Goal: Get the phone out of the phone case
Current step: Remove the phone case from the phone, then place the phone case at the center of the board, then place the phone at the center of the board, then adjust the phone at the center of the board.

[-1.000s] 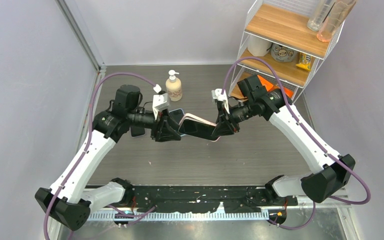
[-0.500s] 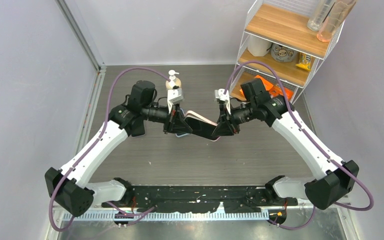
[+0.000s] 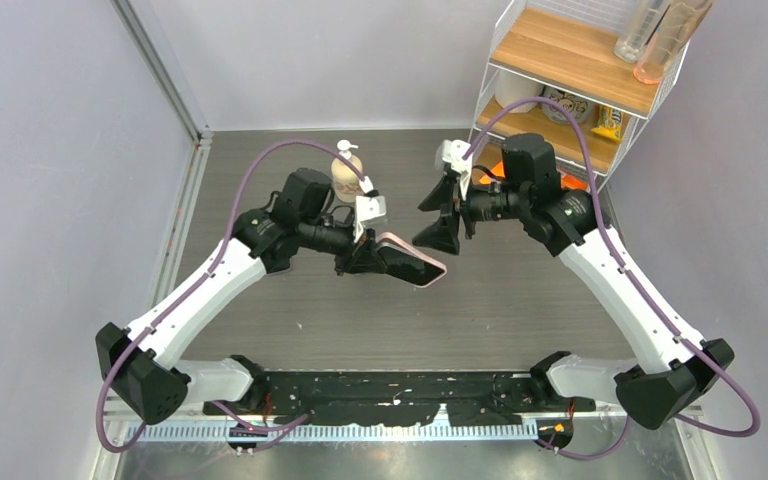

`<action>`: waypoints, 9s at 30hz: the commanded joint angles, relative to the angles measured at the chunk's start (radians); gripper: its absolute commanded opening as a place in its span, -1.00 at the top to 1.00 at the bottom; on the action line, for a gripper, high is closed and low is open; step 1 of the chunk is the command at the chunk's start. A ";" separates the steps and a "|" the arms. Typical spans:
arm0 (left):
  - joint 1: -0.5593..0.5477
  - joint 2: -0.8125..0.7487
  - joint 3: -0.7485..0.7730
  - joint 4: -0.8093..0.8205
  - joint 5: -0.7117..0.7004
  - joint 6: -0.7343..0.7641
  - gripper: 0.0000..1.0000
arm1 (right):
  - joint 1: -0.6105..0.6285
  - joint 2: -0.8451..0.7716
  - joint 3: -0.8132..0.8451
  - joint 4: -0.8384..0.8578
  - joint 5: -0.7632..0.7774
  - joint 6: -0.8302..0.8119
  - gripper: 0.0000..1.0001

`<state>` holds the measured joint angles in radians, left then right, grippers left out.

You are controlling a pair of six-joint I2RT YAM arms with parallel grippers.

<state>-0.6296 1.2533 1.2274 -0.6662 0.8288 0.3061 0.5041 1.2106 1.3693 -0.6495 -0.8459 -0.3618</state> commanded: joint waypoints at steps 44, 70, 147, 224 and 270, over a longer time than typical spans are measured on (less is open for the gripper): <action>-0.085 0.060 0.127 0.047 -0.175 0.050 1.00 | 0.107 0.117 -0.172 0.232 0.065 0.125 -0.06; 0.125 -0.279 -0.187 -0.061 -0.134 0.179 1.00 | -0.149 0.500 -0.079 0.391 0.381 0.425 0.90; 0.107 -0.017 -0.045 0.050 0.161 0.087 1.00 | 0.152 0.122 -0.144 0.071 0.050 -0.183 -0.28; 0.200 -0.198 -0.125 0.002 -0.203 0.133 -0.99 | -0.232 -0.210 -0.659 0.452 0.425 0.506 -0.91; 0.200 -0.121 -0.141 0.100 -0.242 0.102 -0.95 | -0.237 -0.117 -0.284 0.171 0.158 -0.082 -0.90</action>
<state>-0.4301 1.1248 1.0431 -0.5549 0.5835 0.3992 0.2565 1.0813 1.0740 -0.5030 -0.5743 -0.4274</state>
